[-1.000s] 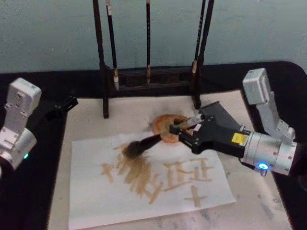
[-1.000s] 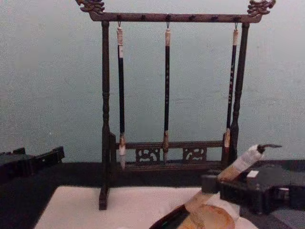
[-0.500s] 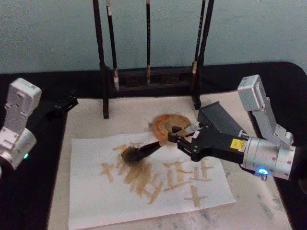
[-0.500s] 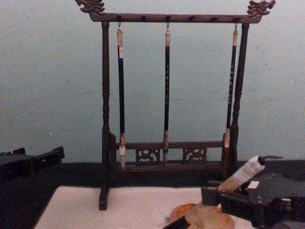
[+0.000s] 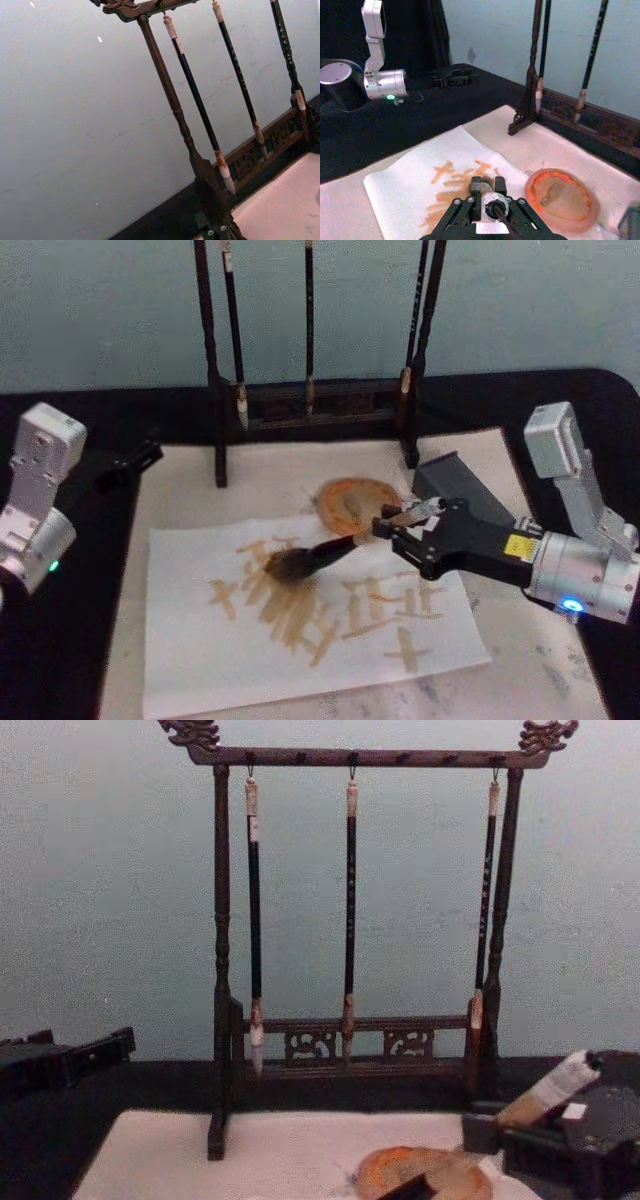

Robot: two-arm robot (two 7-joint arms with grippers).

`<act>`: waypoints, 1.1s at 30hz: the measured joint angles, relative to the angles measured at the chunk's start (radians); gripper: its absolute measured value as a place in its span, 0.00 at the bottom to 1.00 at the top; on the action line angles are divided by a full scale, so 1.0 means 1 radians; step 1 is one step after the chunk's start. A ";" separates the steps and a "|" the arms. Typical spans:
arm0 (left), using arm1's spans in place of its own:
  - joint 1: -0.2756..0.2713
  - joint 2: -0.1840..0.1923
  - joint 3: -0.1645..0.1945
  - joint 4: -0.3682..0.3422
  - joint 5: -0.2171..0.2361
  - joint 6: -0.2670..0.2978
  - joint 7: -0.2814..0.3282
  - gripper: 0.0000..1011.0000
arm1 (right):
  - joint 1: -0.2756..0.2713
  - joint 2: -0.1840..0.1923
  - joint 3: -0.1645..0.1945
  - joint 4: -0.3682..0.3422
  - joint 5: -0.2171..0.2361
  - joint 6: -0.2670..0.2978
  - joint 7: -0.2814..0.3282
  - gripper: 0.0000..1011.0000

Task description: Pick up the brush from the inkstone, write on the paper, then place the brush back to its original position.

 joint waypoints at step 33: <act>0.000 0.000 0.000 0.000 0.000 0.000 0.000 0.99 | -0.103 0.068 0.115 -0.087 0.046 -0.116 0.046 0.16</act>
